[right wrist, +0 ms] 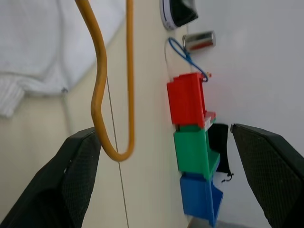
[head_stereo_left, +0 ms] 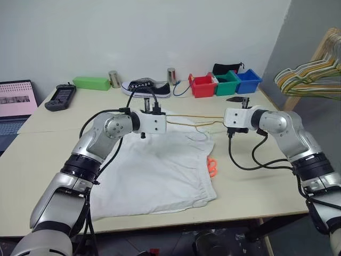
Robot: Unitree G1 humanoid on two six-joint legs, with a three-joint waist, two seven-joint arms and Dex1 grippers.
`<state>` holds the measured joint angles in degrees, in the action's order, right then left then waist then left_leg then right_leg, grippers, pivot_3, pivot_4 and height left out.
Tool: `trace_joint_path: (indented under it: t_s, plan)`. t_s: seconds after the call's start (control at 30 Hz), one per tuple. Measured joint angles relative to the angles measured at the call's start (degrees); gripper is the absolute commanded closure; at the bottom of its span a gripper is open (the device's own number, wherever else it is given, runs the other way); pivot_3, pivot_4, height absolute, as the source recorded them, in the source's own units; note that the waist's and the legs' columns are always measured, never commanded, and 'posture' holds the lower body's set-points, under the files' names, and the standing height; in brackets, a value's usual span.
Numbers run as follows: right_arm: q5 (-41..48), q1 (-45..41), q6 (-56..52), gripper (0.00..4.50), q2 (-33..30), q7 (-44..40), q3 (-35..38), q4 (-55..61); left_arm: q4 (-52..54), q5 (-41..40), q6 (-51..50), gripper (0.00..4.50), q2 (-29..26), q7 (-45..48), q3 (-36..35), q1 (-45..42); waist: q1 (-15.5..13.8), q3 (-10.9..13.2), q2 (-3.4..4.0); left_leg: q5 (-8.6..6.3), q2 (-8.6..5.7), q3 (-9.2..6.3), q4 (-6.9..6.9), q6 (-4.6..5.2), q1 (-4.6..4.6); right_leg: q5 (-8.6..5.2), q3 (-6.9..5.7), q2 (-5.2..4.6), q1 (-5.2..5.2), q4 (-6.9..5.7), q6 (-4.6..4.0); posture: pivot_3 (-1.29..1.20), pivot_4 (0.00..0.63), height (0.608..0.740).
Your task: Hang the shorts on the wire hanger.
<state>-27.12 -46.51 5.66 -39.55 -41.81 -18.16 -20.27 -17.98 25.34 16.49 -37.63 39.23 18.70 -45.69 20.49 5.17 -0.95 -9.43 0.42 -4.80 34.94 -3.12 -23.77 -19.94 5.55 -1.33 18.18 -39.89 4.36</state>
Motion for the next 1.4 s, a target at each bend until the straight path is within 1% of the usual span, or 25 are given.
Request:
trace_joint_path:
  t_s: [0.2,0.4,0.43,0.5,0.57,0.6,0.93,1.07,1.1,1.2,1.27,1.33,1.37,1.4]
  plan:
    - [-0.3,-0.1,-1.3,0.01,0.0,-2.5,-0.4,-0.2,1.1,2.8,-0.3,4.50,-0.2,-1.2,0.0,0.1,0.0,0.0,0.00,0.01,-0.07,-0.01,0.01,0.01,0.01,0.00,0.00,0.03,0.00,-0.03,0.01,-0.23,0.014,0.740]
    - [-0.2,-0.2,-1.9,0.01,1.1,-1.9,-0.4,-0.7,2.0,1.7,-2.0,4.50,0.6,-0.8,-0.5,1.2,-0.1,0.0,0.00,0.01,-0.08,-0.02,0.01,0.01,0.00,0.00,0.00,0.02,-0.01,-0.03,0.01,-0.22,0.013,0.740]
    - [-0.3,-0.2,-2.0,0.18,1.8,-1.7,-0.4,-0.9,2.1,1.7,-2.2,4.50,1.0,-0.8,-0.5,1.2,-0.1,0.0,0.00,0.01,-0.09,-0.02,0.01,0.01,0.01,0.00,0.00,0.02,-0.01,-0.03,0.00,-0.22,0.013,0.740]
    - [-0.3,-0.4,-2.3,0.37,2.6,-1.4,-0.4,-1.4,2.2,1.6,-2.4,4.50,1.3,-0.8,-0.5,1.2,-0.1,0.0,0.00,0.01,-0.09,-0.03,0.01,0.01,0.01,0.00,-0.01,0.02,-0.01,-0.03,0.00,-0.23,0.013,0.740]
    - [-0.3,-0.6,-2.3,0.91,2.6,-0.8,-0.4,-1.8,2.2,1.6,-2.4,4.50,1.4,-0.5,-0.5,1.2,-0.2,0.0,0.00,0.01,-0.09,-0.03,0.01,0.02,0.00,0.00,-0.01,0.02,-0.01,-0.03,0.00,-0.23,0.013,0.740]
    - [-0.4,-0.8,-2.2,1.06,2.6,-0.4,-0.4,-2.1,2.2,1.6,-2.4,4.50,1.4,-0.3,-0.5,1.2,-0.2,0.0,0.00,0.01,-0.11,-0.03,0.01,0.02,0.00,0.00,0.00,0.01,-0.01,-0.03,0.00,-0.23,0.013,0.740]
    - [-1.0,-1.5,0.9,3.28,2.4,1.9,-0.4,-2.3,2.2,0.3,-3.6,4.50,1.7,0.2,-0.5,1.2,-0.1,0.0,0.00,0.01,-0.10,-0.04,0.01,0.02,0.01,0.00,-0.02,0.01,-0.02,-0.04,0.00,-0.24,0.011,0.740]
    - [-1.4,-1.5,2.1,4.35,2.1,2.2,-0.5,-2.4,2.2,-0.2,-3.8,4.50,1.8,0.1,-0.6,1.1,-0.1,0.0,0.00,0.01,-0.10,-0.04,0.01,0.02,0.00,0.00,-0.02,0.01,-0.01,-0.03,0.00,-0.24,0.012,0.740]
    - [-1.5,-1.5,2.3,4.49,2.0,2.3,-0.5,-2.4,2.2,-0.3,-3.8,4.50,1.8,0.2,-0.6,1.1,-0.1,0.0,0.00,0.01,-0.10,-0.04,0.01,0.02,0.01,0.00,-0.01,0.01,-0.01,-0.03,0.00,-0.24,0.012,0.740]
    - [-1.5,-1.5,2.6,4.49,1.9,2.5,-0.5,-2.4,2.2,-0.4,-3.9,4.50,1.8,0.2,-0.6,1.1,-0.1,0.0,0.00,0.01,-0.10,-0.04,0.01,0.02,0.01,0.00,-0.02,0.02,-0.02,-0.04,0.00,-0.24,0.012,0.740]
    - [-1.5,-1.5,2.7,4.50,1.8,2.5,-0.5,-2.4,2.2,-0.5,-3.9,3.95,1.8,0.2,-0.6,1.1,0.0,0.0,0.00,0.01,-0.10,-0.04,0.01,0.02,0.01,0.00,-0.02,0.02,-0.02,-0.04,0.00,-0.24,0.011,0.740]
    - [-1.5,-1.5,2.8,4.50,1.8,2.5,-0.5,-2.4,2.2,-0.6,-3.7,3.85,1.8,0.3,-0.6,1.1,0.0,0.0,0.00,0.01,-0.10,-0.04,0.01,0.02,0.01,0.00,-0.01,0.02,-0.02,-0.04,0.00,-0.24,0.010,0.740]
    - [-1.5,-1.5,2.8,4.50,1.7,2.5,-0.5,-2.4,2.2,-0.8,-3.6,3.57,1.8,0.4,-0.6,1.1,0.0,0.0,0.00,0.01,-0.10,-0.04,0.01,0.02,0.00,0.00,-0.02,0.01,-0.02,-0.04,0.00,-0.24,0.010,0.740]
    - [-1.5,-1.5,2.8,4.50,1.7,2.5,-0.5,-2.4,2.2,-1.0,-3.5,3.39,1.8,0.5,-0.6,1.1,0.0,0.0,0.00,0.01,-0.10,-0.04,0.01,0.02,0.01,0.00,-0.02,0.01,-0.02,-0.04,0.00,-0.24,0.010,0.740]
